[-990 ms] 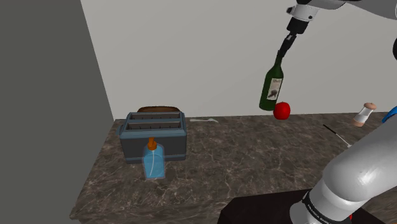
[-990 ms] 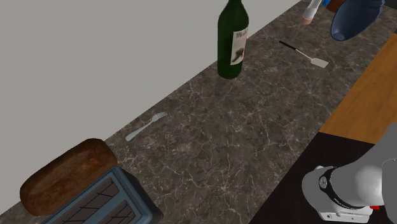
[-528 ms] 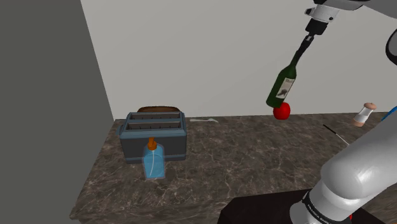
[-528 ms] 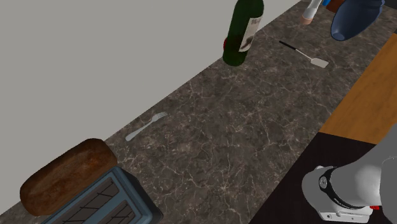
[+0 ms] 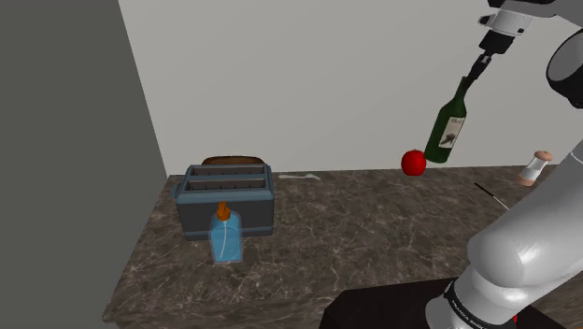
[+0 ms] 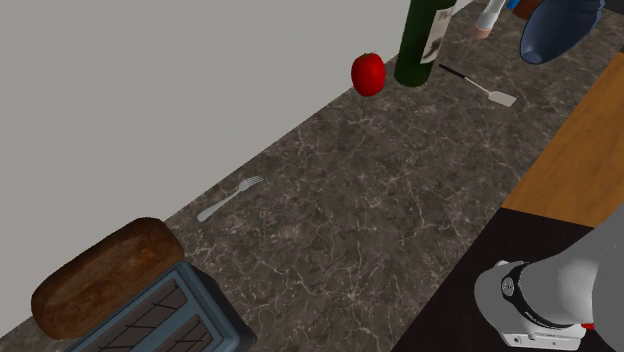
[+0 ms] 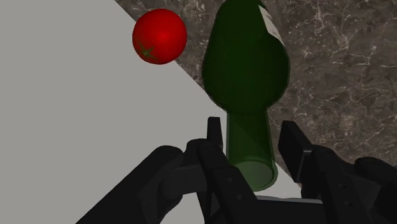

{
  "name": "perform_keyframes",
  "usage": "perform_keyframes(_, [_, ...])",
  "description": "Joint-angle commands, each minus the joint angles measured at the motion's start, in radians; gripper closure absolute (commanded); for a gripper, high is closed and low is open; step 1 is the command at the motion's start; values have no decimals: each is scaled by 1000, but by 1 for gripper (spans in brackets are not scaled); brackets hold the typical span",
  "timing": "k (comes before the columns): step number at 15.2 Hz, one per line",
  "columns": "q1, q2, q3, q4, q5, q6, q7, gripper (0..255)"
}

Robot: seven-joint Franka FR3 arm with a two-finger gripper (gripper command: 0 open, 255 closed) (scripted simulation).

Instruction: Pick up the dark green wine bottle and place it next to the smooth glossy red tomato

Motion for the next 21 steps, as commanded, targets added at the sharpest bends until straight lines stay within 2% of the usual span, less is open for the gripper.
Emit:
perform_keyframes(1, [-33, 49, -37, 52, 35, -21, -67, 255])
perform_keyframes(3, [-68, 96, -67, 102, 70, -42, -124, 255])
perform_keyframes(21, [-44, 19, -48, -222, 24, 223, -127, 255])
